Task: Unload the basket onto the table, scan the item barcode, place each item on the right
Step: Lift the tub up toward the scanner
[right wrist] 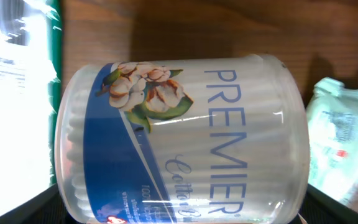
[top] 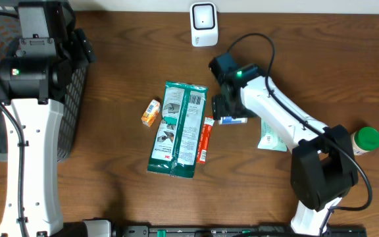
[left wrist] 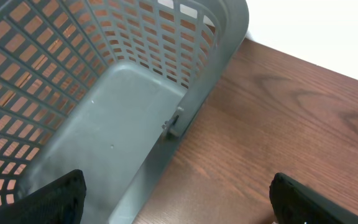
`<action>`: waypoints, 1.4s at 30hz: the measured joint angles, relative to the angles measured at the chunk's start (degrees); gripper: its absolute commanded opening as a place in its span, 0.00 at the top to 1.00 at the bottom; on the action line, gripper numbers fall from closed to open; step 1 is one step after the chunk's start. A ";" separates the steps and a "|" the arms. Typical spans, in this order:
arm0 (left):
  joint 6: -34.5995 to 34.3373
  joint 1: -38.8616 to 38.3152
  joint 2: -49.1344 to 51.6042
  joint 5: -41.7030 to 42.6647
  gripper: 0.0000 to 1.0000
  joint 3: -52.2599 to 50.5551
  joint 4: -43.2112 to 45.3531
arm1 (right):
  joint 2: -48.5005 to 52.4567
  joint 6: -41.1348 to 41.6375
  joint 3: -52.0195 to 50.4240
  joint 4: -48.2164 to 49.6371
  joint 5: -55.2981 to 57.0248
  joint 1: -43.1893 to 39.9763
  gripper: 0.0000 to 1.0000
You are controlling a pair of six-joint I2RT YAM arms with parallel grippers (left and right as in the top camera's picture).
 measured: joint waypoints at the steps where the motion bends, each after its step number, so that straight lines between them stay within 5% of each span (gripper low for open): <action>1: 0.00 0.00 0.00 0.00 0.10 0.00 0.00 | 0.00 -0.26 1.55 -1.38 -0.15 0.00 0.22; 12: 0.00 0.00 0.00 0.00 0.10 0.00 0.00 | 0.00 -4.79 22.69 -17.99 -12.57 -3.43 0.26; 22: 0.00 0.00 0.00 0.00 0.10 0.00 0.00 | -0.02 -9.03 25.42 -23.37 -22.77 -10.36 0.34; 42: 0.02 0.00 0.00 0.00 0.10 0.00 0.02 | 0.17 -1.99 34.16 2.95 -19.15 -9.49 0.35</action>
